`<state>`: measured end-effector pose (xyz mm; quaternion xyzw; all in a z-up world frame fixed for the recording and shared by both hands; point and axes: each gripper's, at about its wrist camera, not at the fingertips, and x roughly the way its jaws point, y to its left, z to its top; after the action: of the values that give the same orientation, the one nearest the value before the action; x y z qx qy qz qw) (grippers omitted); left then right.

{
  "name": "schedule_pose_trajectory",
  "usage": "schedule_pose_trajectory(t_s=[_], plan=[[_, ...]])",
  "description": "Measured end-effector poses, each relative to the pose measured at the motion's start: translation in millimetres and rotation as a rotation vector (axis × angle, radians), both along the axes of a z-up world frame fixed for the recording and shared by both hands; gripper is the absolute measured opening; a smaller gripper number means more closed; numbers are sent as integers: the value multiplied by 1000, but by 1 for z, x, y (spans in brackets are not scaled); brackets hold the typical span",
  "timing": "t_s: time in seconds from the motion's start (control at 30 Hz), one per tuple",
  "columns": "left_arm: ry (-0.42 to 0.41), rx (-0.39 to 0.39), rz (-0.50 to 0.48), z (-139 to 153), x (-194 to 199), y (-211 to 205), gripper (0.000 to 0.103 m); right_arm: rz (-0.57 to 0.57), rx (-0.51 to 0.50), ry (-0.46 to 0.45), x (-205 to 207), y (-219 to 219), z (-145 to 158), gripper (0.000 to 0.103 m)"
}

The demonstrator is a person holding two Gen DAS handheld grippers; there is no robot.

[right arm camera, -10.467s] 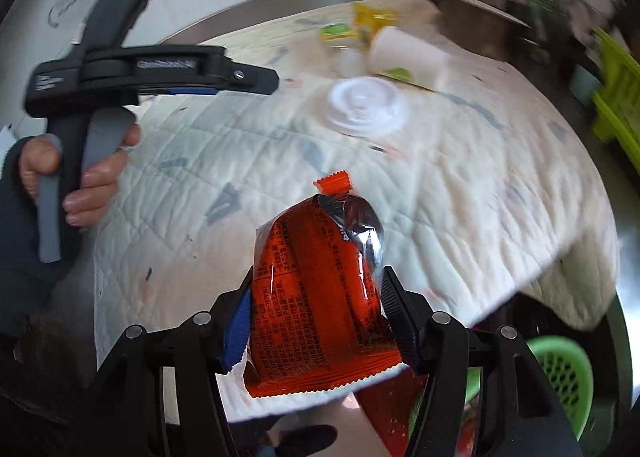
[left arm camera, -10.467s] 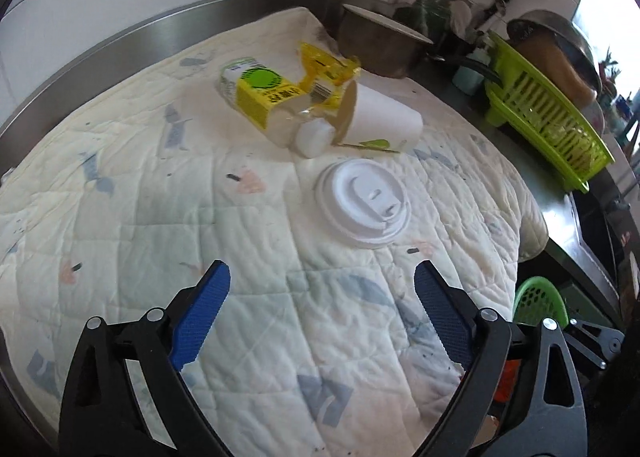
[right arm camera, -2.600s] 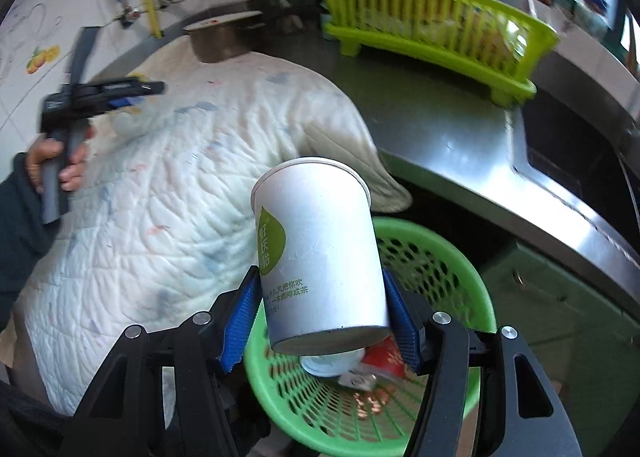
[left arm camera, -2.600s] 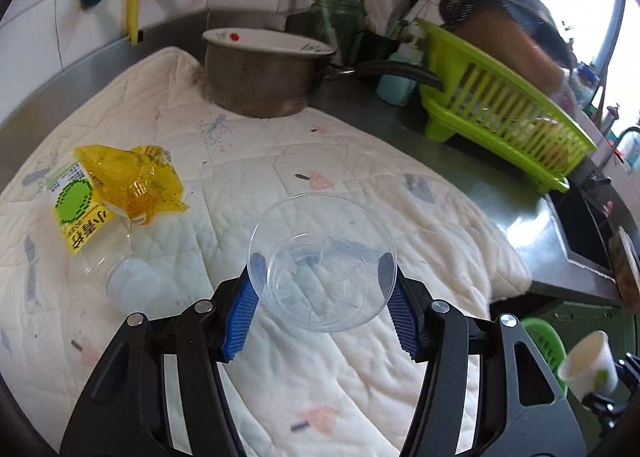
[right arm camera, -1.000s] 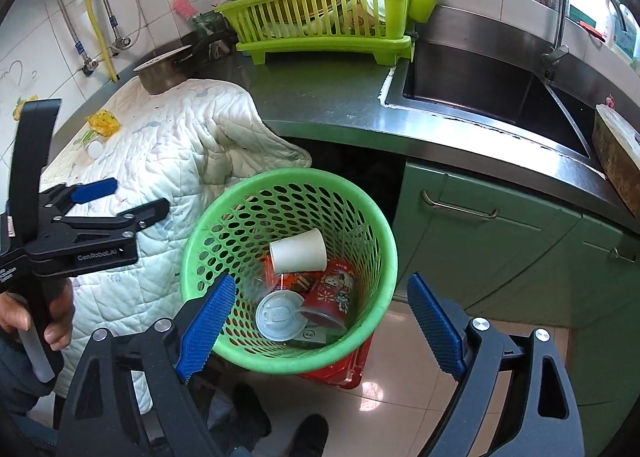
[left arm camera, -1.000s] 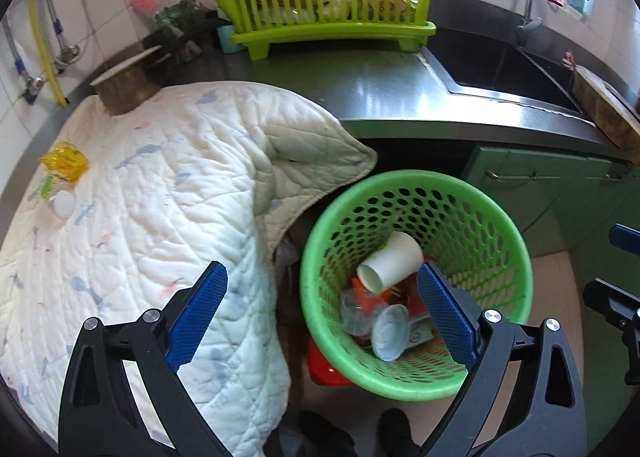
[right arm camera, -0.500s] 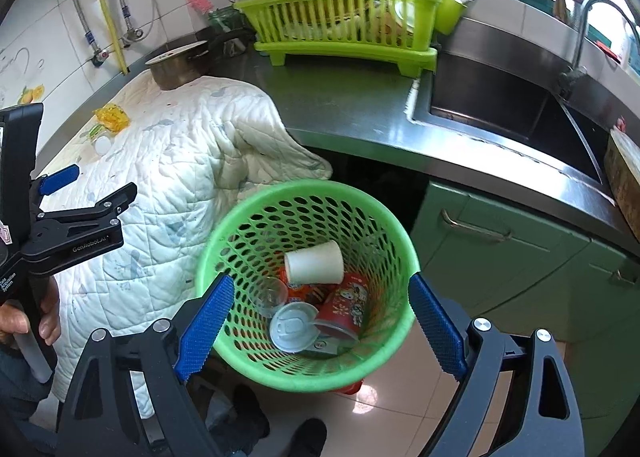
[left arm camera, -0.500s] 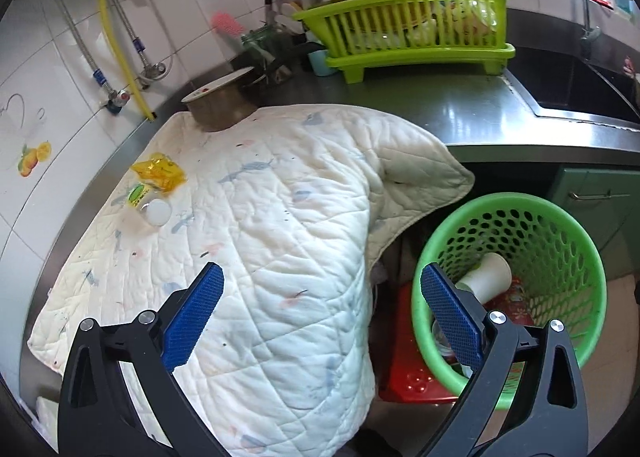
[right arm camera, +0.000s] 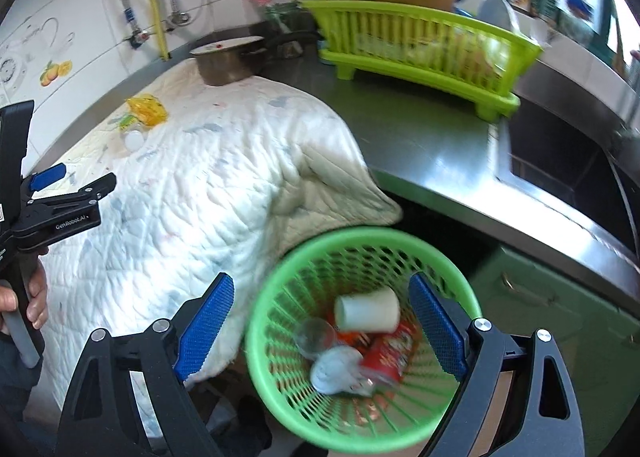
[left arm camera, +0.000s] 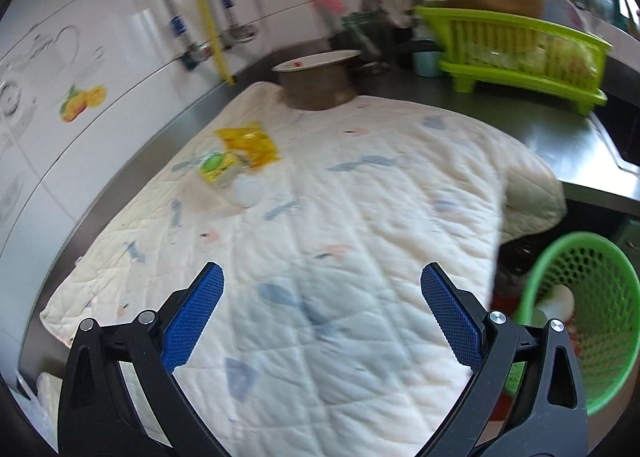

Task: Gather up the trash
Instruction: 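Move both tools back over the mat toward the juice bottle and wrapper, then grasp the yellow wrapper with the right tool while the left tool grasps the juice bottle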

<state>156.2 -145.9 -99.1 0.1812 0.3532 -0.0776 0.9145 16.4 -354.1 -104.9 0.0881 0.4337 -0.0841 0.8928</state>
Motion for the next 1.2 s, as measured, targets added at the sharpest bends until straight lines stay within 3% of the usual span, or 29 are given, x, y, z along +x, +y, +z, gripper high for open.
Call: schedule_pose_trajectory(t_s=[0.43, 0.77, 1.2], plan=[[1, -50, 341, 10, 89, 159, 98, 278, 33, -63, 166, 93, 14, 86], [36, -69, 437, 2, 114, 221, 98, 435, 64, -102, 299, 180, 21, 83], [93, -136, 495, -15, 131, 257, 98, 415, 31, -29, 411, 229, -24, 75]])
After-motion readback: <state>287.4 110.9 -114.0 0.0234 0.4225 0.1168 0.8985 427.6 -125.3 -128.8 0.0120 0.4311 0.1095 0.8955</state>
